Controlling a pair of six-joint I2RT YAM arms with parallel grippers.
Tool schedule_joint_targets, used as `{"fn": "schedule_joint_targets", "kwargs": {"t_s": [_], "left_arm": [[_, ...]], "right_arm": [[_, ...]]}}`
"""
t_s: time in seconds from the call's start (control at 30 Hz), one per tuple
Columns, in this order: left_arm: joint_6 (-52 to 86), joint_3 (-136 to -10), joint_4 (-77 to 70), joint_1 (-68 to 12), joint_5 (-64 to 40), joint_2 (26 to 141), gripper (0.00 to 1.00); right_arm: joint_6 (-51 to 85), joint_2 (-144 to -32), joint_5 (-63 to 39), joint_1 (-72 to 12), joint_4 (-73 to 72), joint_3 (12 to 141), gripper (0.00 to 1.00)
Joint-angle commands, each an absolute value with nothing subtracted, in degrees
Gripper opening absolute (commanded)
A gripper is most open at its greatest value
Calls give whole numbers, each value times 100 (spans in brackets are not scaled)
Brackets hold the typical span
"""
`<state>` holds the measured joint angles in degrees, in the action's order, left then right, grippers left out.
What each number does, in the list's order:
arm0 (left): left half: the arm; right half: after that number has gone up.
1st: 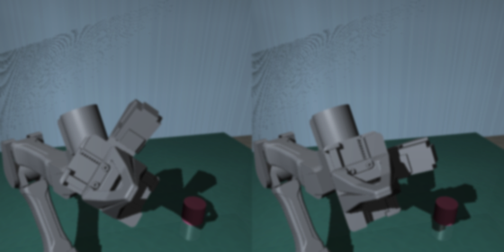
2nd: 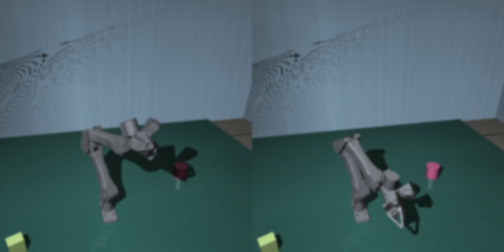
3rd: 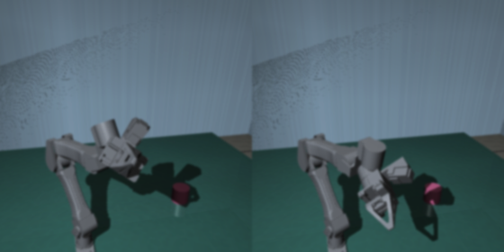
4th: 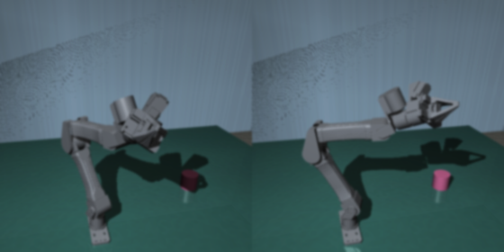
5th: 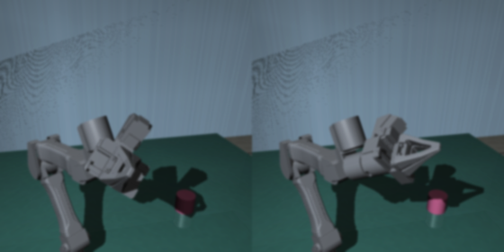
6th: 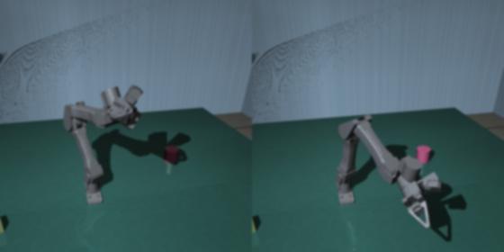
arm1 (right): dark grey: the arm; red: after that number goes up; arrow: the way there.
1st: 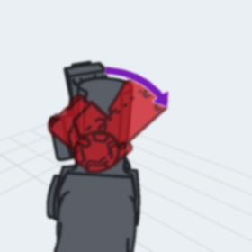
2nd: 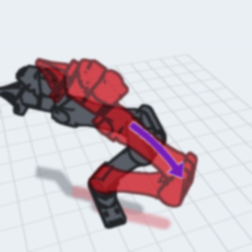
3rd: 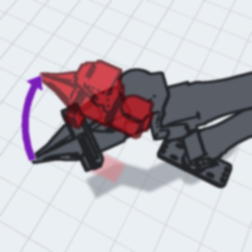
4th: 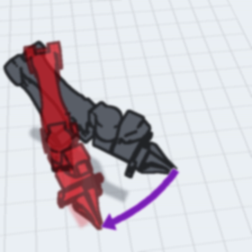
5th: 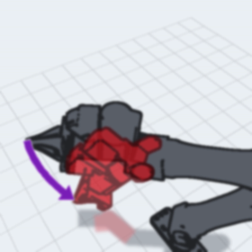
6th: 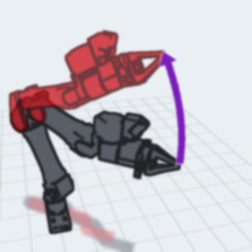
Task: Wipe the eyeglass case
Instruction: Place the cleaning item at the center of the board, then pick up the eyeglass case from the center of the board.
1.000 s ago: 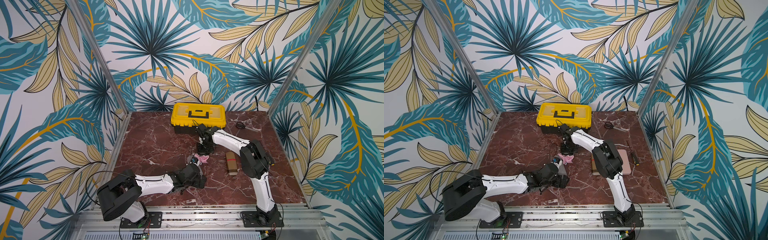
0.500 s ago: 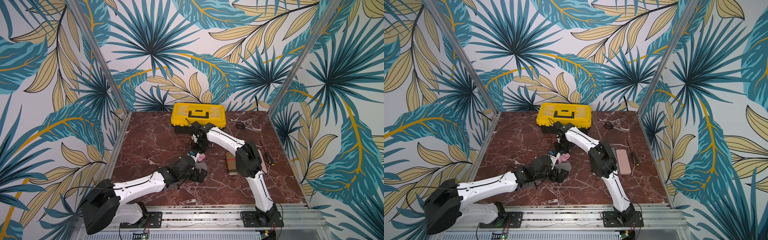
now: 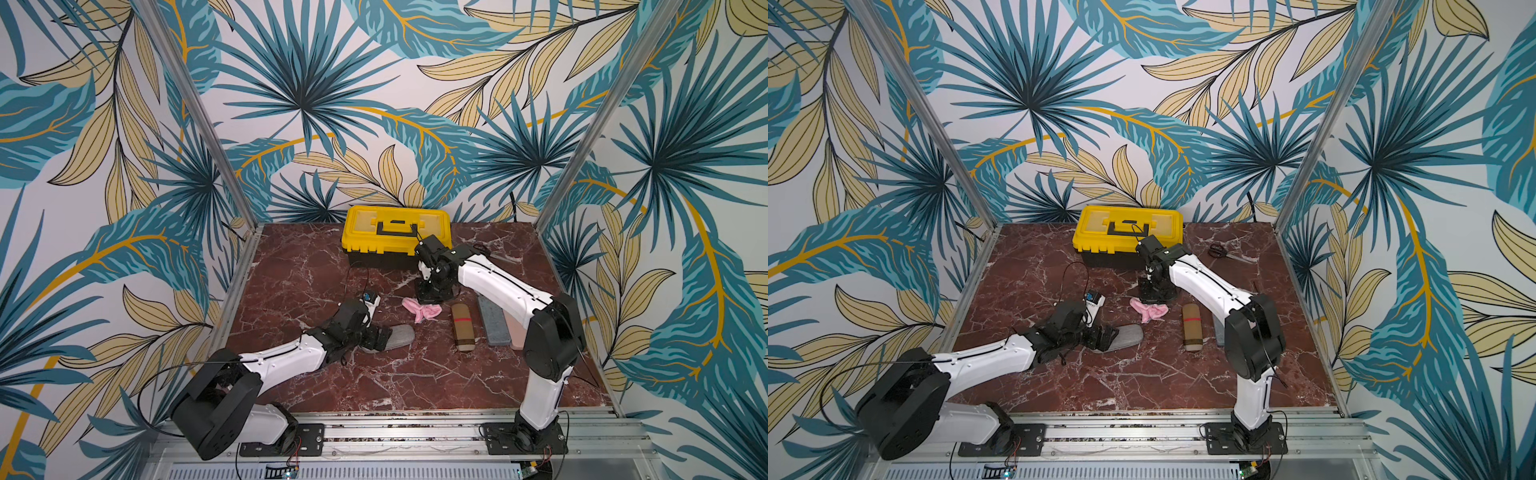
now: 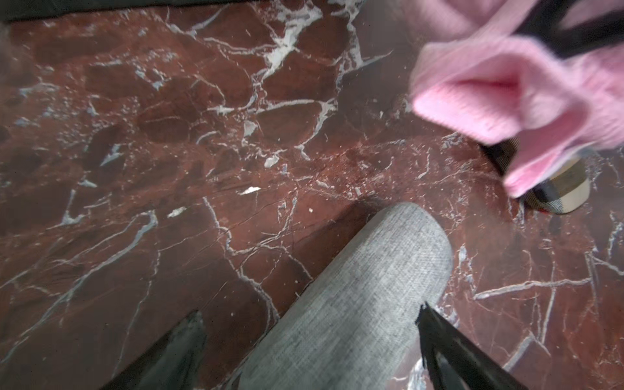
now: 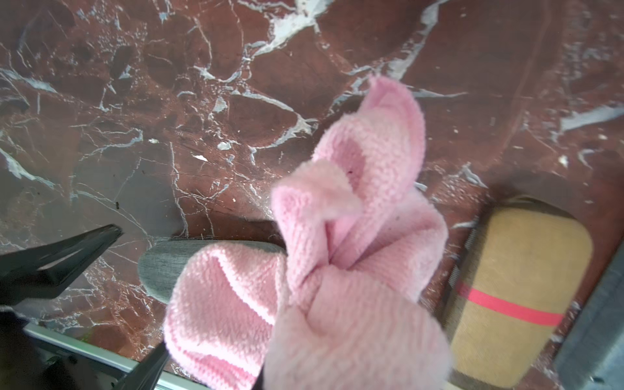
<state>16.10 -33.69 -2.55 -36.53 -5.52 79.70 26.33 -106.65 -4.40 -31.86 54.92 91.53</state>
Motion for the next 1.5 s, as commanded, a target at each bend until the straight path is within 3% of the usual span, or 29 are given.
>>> {"fn": "schedule_joint_targets", "kwargs": {"t_s": [0.0,0.17,0.37,0.87,1.17,1.37,1.47], "left_arm": [[1472,-3495,-865,-3489,-1510,8515,100],[1923,-3071,-1563,-3489,-1898,8682,100],[2051,-2736,-1422,-3636,-1753,8292,100],[1883,-2907,171,-4693,666,7933,100],[1722,-2736,-442,-5036,909,8206,81],[1629,-2551,-843,-5036,846,8067,57],[1639,-2527,-860,-5040,798,8058,53]], "right_arm": [[2904,-10339,-192,-3138,5315,8501,0],[2925,-10125,-110,-3014,5255,8268,0],[2960,-10177,-227,-3006,5283,8355,0],[3264,-10162,-147,-3474,5241,8251,0],[4059,-10753,-1316,-4040,4188,8042,0],[3402,-11300,-107,-3465,5004,8297,0],[3257,-11189,-58,-3667,5182,8491,0]]}}
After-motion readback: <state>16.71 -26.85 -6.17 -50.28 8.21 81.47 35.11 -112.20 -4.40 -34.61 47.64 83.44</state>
